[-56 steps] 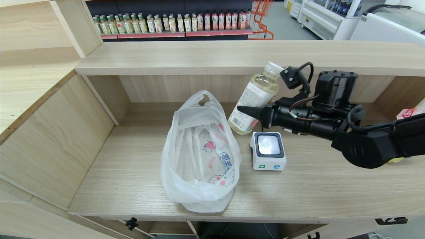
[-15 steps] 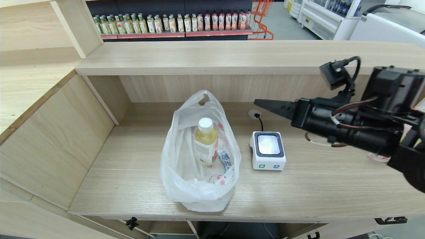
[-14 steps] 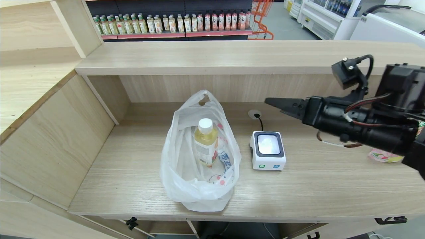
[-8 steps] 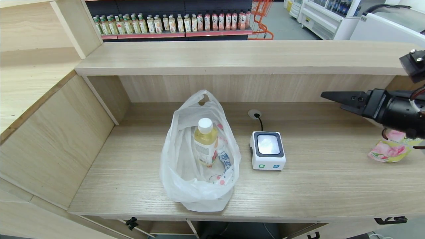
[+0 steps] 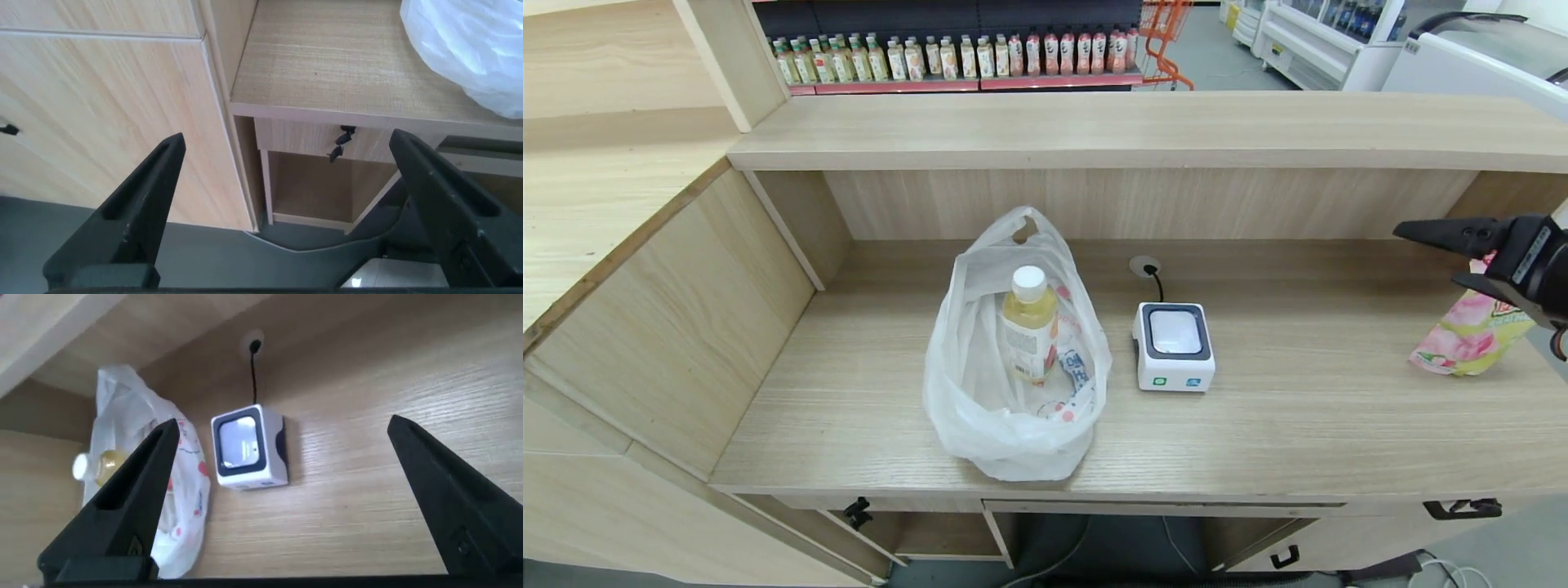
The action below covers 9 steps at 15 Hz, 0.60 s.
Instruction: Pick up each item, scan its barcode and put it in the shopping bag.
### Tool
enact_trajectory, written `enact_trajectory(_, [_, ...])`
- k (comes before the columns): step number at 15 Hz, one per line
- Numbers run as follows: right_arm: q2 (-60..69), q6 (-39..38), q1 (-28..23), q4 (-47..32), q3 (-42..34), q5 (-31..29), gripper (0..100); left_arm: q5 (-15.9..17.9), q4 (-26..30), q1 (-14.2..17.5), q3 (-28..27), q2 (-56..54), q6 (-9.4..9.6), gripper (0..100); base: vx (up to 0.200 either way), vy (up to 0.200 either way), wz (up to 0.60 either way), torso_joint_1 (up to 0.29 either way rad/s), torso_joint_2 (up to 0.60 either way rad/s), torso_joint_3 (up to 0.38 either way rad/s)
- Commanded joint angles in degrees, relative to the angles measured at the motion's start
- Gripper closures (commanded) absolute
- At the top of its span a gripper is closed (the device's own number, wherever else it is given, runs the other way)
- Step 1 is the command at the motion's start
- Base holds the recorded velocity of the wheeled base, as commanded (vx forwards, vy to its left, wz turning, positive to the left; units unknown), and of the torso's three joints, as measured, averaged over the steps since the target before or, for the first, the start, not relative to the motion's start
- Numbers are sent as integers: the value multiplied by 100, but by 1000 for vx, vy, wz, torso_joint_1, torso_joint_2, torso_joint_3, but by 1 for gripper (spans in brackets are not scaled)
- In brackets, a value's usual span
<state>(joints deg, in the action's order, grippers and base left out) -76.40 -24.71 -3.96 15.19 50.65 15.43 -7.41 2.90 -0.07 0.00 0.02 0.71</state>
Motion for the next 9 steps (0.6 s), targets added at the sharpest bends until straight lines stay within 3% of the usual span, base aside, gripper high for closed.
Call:
enact_trajectory(1, [-42, -306, -96, -297, 428, -5, 0, 3, 0, -1, 0, 15, 17, 0, 0, -200, 0, 12, 7, -7])
enact_trajectory(3, [-33, -983, -96, -860, 1061, -5, 0, 3, 0, 7, 0, -2, 26, 0, 0, -200, 0, -3, -3, 2])
enact_trajectory(6, [-68, -2161, -140, -2459, 2406, -23, 0, 3, 0, -1, 0, -2, 26, 0, 0, -200, 0, 7, 9, -1])
enact_trajectory(9, [-393, -2750, -729, -3655, 3223, -32, 0, 3, 0, -1, 0, -2, 17, 0, 0, -200, 0, 1, 4, 4])
